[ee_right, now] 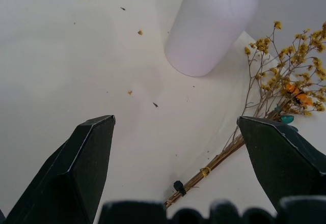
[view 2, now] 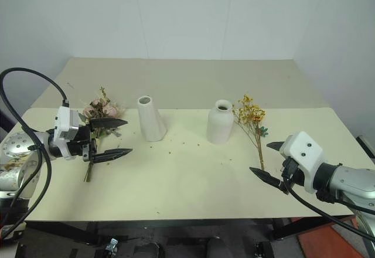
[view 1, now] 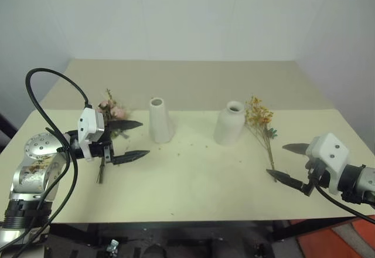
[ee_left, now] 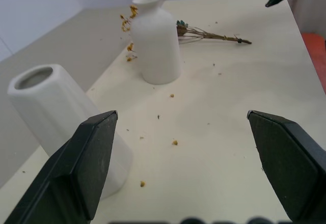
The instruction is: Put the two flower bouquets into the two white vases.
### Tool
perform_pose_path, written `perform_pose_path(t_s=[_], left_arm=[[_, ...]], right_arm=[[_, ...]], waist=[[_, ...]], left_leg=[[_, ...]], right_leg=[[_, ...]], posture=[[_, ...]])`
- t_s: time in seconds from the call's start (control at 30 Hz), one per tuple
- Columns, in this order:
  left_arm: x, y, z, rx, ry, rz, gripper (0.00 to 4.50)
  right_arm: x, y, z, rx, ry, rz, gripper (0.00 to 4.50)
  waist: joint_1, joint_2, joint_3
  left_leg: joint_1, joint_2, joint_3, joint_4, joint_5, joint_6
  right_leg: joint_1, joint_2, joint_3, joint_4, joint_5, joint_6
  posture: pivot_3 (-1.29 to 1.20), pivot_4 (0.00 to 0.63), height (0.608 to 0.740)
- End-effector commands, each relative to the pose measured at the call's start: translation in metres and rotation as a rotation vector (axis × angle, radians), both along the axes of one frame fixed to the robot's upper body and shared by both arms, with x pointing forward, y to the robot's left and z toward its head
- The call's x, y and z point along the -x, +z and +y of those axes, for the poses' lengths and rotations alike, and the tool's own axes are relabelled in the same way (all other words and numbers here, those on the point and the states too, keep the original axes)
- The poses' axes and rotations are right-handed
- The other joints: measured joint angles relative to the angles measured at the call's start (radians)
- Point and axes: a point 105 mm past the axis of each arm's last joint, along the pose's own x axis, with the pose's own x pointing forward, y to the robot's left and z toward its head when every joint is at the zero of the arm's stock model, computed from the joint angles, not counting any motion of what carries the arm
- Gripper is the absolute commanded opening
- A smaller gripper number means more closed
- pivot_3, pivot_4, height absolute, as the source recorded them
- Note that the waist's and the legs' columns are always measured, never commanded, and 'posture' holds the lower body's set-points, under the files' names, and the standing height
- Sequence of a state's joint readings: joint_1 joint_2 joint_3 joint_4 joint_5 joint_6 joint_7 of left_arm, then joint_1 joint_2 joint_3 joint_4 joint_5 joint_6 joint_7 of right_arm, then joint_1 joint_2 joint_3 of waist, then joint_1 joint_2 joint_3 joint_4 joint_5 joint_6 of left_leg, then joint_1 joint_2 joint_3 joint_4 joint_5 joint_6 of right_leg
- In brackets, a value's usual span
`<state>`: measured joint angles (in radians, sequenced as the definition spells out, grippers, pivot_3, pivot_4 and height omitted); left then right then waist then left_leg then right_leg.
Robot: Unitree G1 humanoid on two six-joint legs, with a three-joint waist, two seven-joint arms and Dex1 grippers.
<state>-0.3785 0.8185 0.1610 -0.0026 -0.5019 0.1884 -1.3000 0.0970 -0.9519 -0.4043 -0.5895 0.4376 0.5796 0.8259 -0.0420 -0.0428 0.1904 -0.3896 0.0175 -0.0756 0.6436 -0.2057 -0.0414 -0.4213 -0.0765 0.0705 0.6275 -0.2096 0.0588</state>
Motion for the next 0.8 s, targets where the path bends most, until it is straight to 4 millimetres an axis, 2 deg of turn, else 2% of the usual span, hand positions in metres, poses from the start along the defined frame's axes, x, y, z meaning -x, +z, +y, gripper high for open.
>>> perform_pose_path(t_s=[0.03,0.2,0.4,0.53,0.63,0.8], left_arm=[[0.002,0.003,0.0,-0.024,-0.003,-0.035,4.46],[-0.001,0.016,-0.011,0.039,-0.009,-0.118,4.46],[-0.009,0.03,-0.063,0.082,-0.153,-0.174,4.46],[-0.019,0.023,-0.096,0.023,-0.208,-0.195,4.46],[-0.025,0.018,-0.115,-0.002,-0.236,-0.201,4.46],[-0.032,0.009,-0.132,-0.008,-0.252,-0.196,4.46]], right_arm=[[-0.002,0.009,-0.004,0.025,-0.016,-0.037,4.5],[-0.022,0.01,-0.016,-0.002,-0.149,-0.012,4.5],[-0.062,-0.003,-0.036,0.013,-0.351,0.115,4.5],[-0.085,-0.002,-0.036,-0.063,-0.426,0.201,4.5],[-0.093,-0.005,-0.033,-0.056,-0.462,0.261,4.5],[-0.106,-0.014,-0.031,-0.079,-0.551,0.328,4.5]], waist=[[0.001,0.0,0.0],[0.0,0.0,0.0],[0.006,0.0,0.0],[0.004,0.0,0.0],[-0.001,0.0,0.0],[-0.004,0.0,0.0]], left_leg=[[0.0,0.0,0.0,0.0,0.0,0.0],[0.0,0.0,0.0,0.0,0.0,0.0],[-0.001,-0.001,0.0,0.001,0.0,0.0],[-0.002,-0.001,0.0,0.0,0.0,0.0],[-0.002,-0.001,-0.001,0.0,0.0,0.0],[-0.002,-0.001,-0.001,0.0,0.0,0.001]], right_leg=[[0.0,0.0,0.0,0.0,0.0,0.0],[0.0,0.0,0.0,0.0,0.0,0.0],[0.0,0.0,0.0,0.0,0.0,0.0],[0.0,0.0,0.0,-0.001,0.001,0.0],[-0.001,0.0,0.0,-0.001,0.002,-0.001],[-0.001,0.0,0.0,-0.001,0.002,0.0]], posture=[[0.0,0.15,0.74],[0.0,0.15,0.74],[0.0,0.15,0.74],[0.0,0.15,0.74],[0.0,0.15,0.74],[0.0,0.15,0.74]])
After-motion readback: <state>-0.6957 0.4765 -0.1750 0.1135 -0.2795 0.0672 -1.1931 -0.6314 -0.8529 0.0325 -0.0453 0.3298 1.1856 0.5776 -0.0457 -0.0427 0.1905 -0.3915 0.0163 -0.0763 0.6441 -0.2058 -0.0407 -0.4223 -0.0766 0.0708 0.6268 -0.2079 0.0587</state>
